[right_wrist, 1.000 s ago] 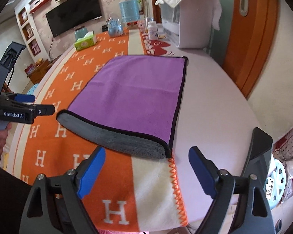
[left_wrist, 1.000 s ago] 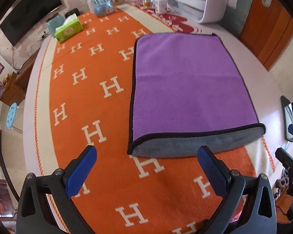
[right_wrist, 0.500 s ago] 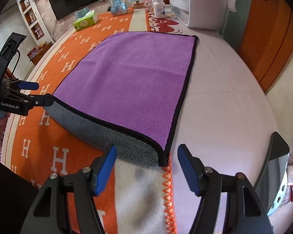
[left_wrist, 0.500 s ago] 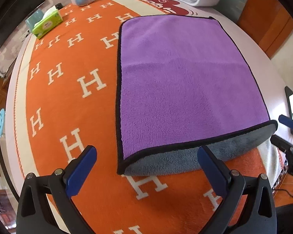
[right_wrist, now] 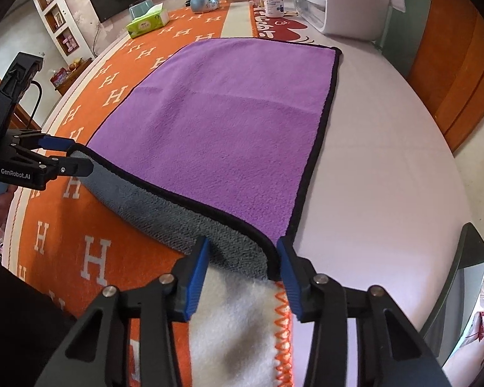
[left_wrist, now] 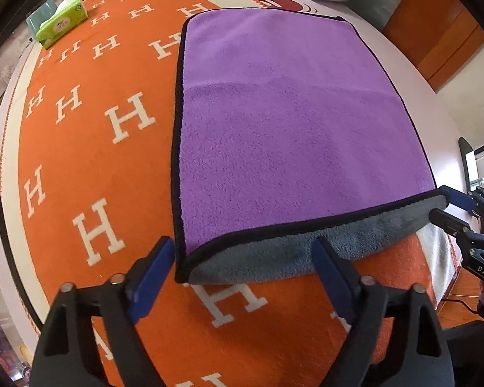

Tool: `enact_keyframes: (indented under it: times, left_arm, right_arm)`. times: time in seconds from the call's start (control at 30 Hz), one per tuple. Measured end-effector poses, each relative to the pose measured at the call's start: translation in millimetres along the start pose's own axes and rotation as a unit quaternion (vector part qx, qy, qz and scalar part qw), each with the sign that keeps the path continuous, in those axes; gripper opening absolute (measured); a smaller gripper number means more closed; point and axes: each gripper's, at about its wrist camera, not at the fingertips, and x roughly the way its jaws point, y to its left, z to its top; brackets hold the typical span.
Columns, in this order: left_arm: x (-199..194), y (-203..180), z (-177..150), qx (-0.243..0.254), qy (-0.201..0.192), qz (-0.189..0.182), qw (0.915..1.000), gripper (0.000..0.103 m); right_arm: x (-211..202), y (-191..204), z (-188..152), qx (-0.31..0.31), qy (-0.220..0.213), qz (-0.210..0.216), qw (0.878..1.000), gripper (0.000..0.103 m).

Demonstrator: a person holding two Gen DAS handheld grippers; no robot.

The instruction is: Fold towel

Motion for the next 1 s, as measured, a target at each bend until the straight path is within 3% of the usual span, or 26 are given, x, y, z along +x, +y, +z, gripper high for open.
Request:
enact_keyframes:
  times: [0.1,0.23,0.53,0.67,1.0]
  left_arm:
    - [-1.0,1.8,-2.1,-0.002,0.001,-0.004,1.0,0.075]
    - [-5.1,4.6,-5.1,-0.005,-0.001,-0.005,1.0,0.051]
    - [-15.1,8.7,-11.4,-0.016,-0.009,-0.01,0.9998,0.011]
    - [-16.4,9.6,-9.5,-0.01,-0.011,-0.005,0.9999,0.008]
    - [-22.3,13.5,-10.9,-0.017,-0.023,-0.001,0.9996,0.005]
  right_arm:
    - [-2.6,0.6,-1.8,0.001,-0.001,-0.002,1.0,0.035]
    - [-5.9,1.0,-4.7,0.004,-0.001,-0.007,1.0,0.026]
    - [-16.3,2.6,-5.9,0.007,-0.013,-0.007,1.0,0.011]
    - [-16.5,1.6,-4.4,0.006,-0.012,-0.004,1.0,0.005]
    - [-22.0,-1.5,1.6,0.001,-0.025,0.001,1.0,0.004]
